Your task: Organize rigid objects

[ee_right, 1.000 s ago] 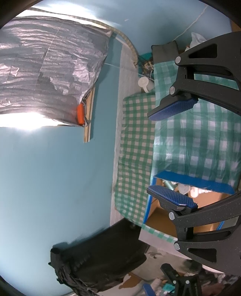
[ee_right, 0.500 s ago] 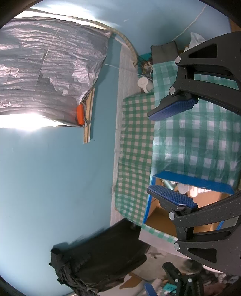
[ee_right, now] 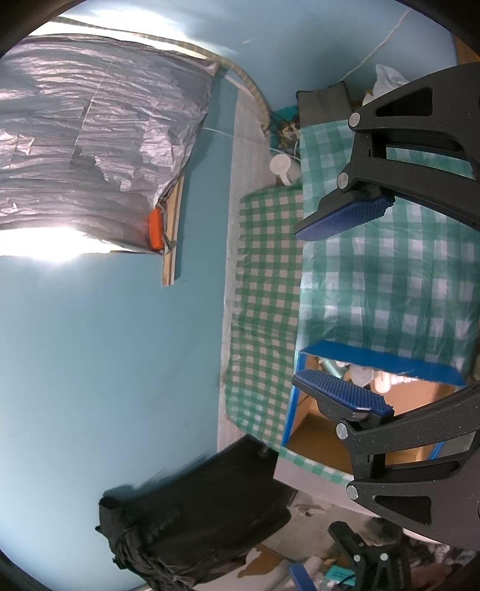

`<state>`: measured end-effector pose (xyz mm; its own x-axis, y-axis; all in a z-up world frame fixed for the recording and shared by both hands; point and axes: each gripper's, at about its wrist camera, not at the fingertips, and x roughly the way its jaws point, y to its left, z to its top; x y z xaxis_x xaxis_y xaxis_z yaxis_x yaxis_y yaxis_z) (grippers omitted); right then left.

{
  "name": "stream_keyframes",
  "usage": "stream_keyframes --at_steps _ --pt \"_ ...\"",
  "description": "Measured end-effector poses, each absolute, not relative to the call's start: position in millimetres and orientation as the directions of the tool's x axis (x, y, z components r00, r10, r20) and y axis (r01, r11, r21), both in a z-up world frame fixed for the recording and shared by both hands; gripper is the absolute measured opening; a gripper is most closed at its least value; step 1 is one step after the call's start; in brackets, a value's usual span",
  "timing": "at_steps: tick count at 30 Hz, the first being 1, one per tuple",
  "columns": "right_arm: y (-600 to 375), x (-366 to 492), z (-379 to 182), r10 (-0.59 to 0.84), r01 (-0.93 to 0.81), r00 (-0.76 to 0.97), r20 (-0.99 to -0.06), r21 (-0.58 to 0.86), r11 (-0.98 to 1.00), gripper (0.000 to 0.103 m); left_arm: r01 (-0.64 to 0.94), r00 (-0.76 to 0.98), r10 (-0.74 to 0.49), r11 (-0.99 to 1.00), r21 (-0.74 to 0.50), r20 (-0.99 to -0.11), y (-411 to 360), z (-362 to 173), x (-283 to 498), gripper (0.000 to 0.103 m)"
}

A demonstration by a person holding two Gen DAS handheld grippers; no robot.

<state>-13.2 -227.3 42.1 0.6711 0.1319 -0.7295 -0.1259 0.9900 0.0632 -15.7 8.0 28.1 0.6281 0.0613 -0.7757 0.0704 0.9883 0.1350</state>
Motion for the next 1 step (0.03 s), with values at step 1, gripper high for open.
stream_keyframes --at_steps 1 --pt "-227.2 -12.9 42.0 0.133 -0.126 0.67 -0.73 0.065 0.99 0.072 0.07 0.627 0.063 0.988 0.136 -0.776 7.8 28.0 -15.1 0.102"
